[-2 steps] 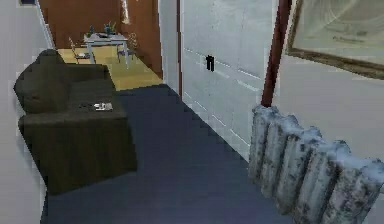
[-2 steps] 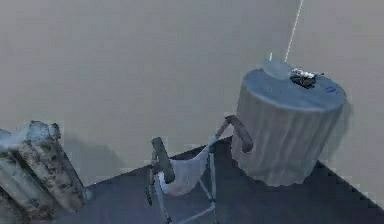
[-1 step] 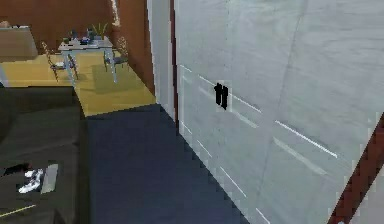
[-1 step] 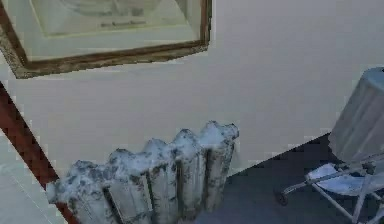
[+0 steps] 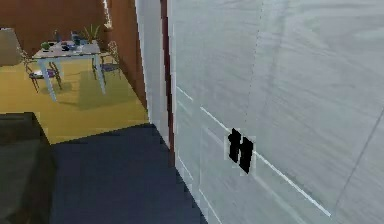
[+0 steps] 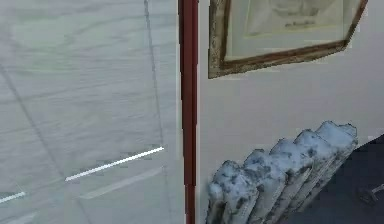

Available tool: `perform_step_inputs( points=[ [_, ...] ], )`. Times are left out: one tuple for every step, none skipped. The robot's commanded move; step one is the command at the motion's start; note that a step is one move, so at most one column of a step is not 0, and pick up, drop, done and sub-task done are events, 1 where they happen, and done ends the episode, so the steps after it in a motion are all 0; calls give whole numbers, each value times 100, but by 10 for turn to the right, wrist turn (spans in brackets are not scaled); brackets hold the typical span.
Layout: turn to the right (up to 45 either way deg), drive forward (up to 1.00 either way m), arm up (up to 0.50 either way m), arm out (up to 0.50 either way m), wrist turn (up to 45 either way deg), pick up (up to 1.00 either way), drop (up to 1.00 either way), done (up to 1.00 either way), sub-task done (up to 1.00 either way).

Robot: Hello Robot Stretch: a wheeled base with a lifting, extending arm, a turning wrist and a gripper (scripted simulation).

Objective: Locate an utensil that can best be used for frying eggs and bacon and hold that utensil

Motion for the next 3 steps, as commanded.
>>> perform_step_inputs(
  points=[
    [-240,0,0,0,0,0,0,0,0],
    [0,100,0,0,0,0,0,0,0],
    [0,100,0,0,0,0,0,0,0]
  ],
)
